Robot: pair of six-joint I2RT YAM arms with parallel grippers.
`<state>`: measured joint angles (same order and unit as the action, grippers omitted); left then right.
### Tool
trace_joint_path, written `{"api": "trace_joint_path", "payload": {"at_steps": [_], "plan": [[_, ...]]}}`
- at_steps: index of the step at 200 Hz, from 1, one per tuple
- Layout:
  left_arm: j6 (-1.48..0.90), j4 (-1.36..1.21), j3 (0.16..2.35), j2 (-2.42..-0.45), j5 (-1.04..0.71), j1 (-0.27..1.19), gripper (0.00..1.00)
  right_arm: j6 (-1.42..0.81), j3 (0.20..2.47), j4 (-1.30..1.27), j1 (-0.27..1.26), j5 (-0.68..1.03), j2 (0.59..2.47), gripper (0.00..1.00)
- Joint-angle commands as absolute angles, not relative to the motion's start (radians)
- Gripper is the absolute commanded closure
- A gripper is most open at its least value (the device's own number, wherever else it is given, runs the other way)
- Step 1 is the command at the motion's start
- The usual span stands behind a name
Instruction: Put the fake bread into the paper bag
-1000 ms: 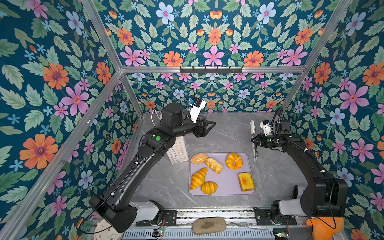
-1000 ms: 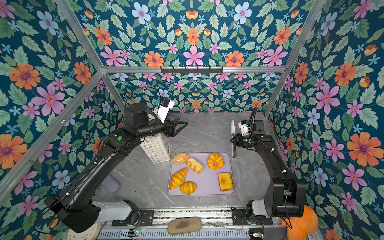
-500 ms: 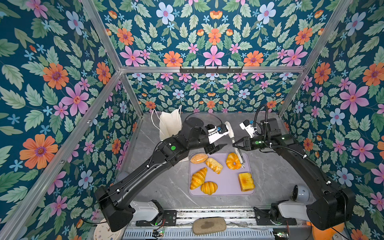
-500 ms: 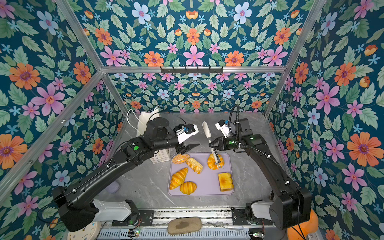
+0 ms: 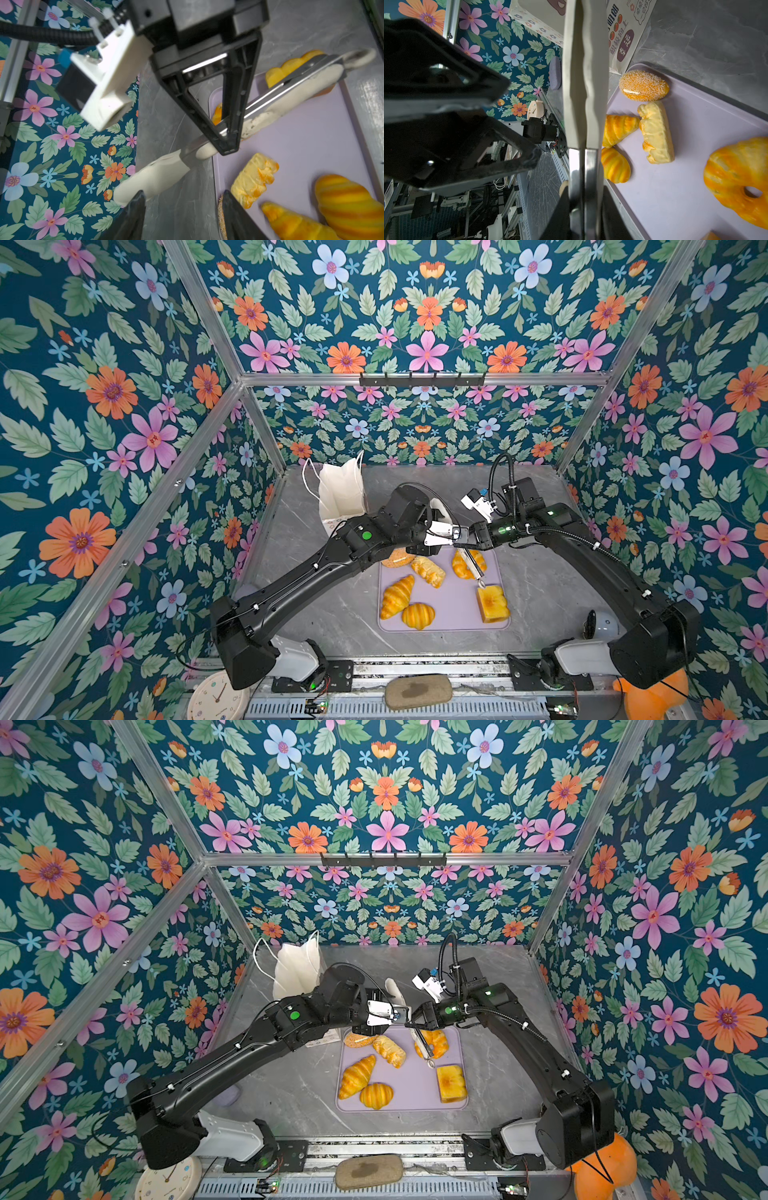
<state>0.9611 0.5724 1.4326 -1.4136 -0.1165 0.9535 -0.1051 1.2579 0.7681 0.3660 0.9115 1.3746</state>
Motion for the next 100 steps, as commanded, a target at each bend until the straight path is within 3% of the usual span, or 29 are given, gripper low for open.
{"api": "trace_joint_path", "payload": {"at_steps": [1,100], "plan": [[1.041,0.624,1.446,-1.435,-0.040,0.976,0.42,-0.067,1.271,0.803,0.372,0.950,1.381,0.81],[1.131,0.558,1.430,-1.480,0.101,1.046,0.51,-0.043,1.286,0.830,0.398,0.975,1.410,0.82]]}}
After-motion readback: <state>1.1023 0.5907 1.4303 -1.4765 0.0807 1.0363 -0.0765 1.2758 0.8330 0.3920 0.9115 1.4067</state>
